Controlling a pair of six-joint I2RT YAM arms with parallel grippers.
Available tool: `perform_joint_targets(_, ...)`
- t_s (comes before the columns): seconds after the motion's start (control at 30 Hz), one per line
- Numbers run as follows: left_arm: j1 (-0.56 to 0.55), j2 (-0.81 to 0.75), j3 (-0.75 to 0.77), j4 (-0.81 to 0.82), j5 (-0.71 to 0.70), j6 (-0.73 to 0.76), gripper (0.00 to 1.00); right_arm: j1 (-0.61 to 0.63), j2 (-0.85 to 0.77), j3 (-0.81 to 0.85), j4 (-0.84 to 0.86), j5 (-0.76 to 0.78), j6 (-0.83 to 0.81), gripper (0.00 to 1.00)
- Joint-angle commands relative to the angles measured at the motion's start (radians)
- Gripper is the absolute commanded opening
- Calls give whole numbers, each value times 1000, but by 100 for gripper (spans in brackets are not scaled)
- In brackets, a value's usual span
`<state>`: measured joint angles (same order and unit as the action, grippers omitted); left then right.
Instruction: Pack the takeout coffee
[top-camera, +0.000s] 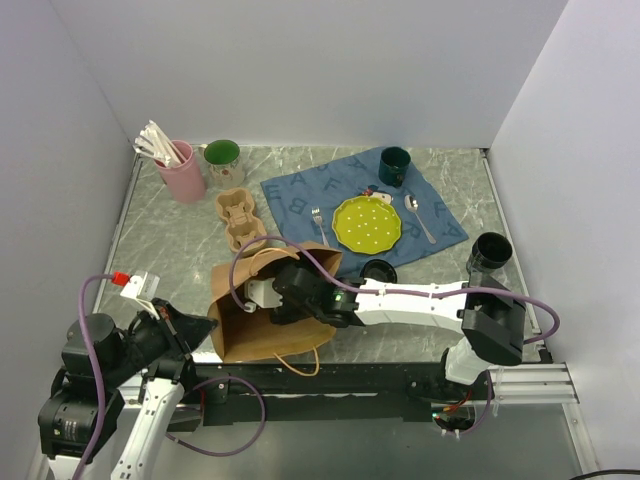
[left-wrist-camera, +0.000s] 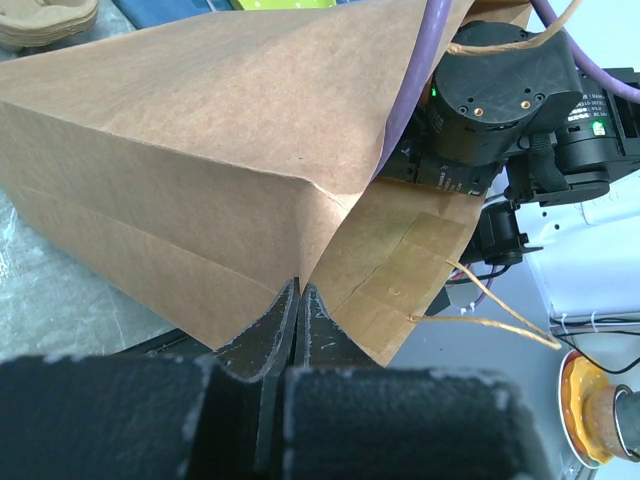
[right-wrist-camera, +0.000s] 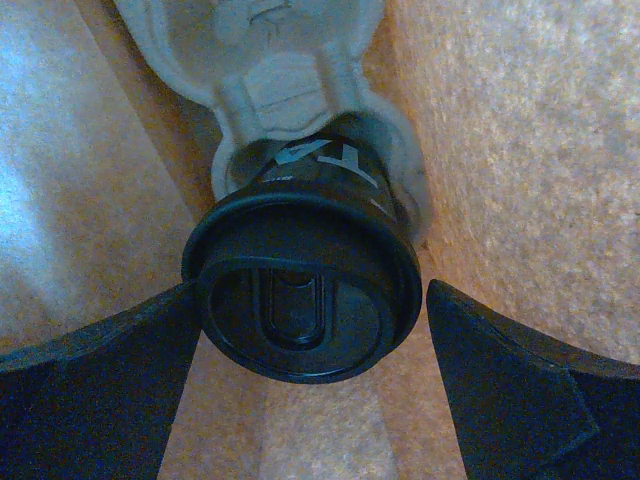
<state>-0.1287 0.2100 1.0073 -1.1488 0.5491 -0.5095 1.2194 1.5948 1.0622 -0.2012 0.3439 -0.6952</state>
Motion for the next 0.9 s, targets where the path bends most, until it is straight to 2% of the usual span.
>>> perform_joint_targets(0.0, -3, 26, 47, 24, 52, -8, 1, -17, 1, 36, -72, -5, 29, 100)
perform_joint_targets(0.3, -3, 39, 51, 29, 48, -3, 1, -14, -36, 55, -116, -6, 23, 100)
perform_joint_targets(0.87, -3, 66, 59, 40, 43, 2, 1, -9, -110, 61, -221, -106, 17, 100)
